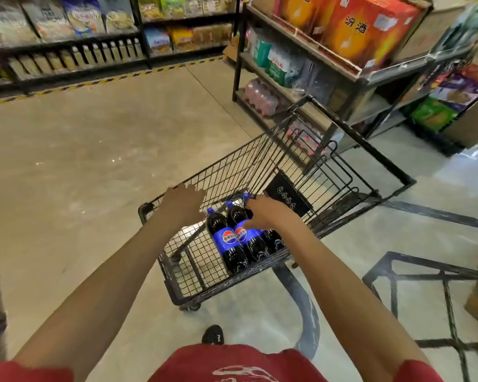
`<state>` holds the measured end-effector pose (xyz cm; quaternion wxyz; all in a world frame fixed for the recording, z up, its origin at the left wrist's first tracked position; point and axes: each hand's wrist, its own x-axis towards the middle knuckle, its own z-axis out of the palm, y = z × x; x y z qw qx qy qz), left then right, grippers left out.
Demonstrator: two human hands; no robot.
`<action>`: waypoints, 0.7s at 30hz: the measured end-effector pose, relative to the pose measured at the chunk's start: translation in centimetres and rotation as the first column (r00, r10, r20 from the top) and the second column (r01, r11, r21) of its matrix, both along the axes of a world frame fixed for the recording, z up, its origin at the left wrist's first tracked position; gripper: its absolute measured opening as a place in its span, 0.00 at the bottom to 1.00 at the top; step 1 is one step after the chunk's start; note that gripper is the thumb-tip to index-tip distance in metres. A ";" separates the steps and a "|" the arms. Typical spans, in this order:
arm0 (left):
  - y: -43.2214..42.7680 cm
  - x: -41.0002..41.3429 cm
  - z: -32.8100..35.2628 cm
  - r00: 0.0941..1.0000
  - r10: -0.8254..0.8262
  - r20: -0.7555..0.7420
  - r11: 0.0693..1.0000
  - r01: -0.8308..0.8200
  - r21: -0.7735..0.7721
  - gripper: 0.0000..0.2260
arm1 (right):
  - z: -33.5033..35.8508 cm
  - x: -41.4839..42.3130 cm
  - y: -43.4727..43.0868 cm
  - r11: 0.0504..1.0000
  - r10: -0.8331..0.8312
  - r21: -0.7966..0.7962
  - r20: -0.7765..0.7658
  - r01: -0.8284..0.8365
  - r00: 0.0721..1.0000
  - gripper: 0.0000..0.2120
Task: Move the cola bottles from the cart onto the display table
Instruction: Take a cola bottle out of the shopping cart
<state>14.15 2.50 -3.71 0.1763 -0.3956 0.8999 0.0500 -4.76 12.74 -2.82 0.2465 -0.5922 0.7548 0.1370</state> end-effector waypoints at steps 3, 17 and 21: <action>-1.0 -1.6 -1.4 0.998 -0.010 -0.060 1.000 0.012 0.022 0.22 | -1.2 -2.3 -1.0 0.999 -0.019 0.040 0.026 0.018 0.999 0.30; -3.7 -7.5 -9.9 0.979 0.177 0.102 0.948 -0.197 0.249 0.23 | -11.6 -8.7 -6.5 0.965 0.065 0.239 0.186 -0.109 0.981 0.28; -4.0 -9.1 -12.7 0.950 0.266 0.164 0.897 -0.306 0.317 0.27 | -14.3 -11.6 -8.6 0.946 0.112 0.275 0.228 -0.174 0.967 0.30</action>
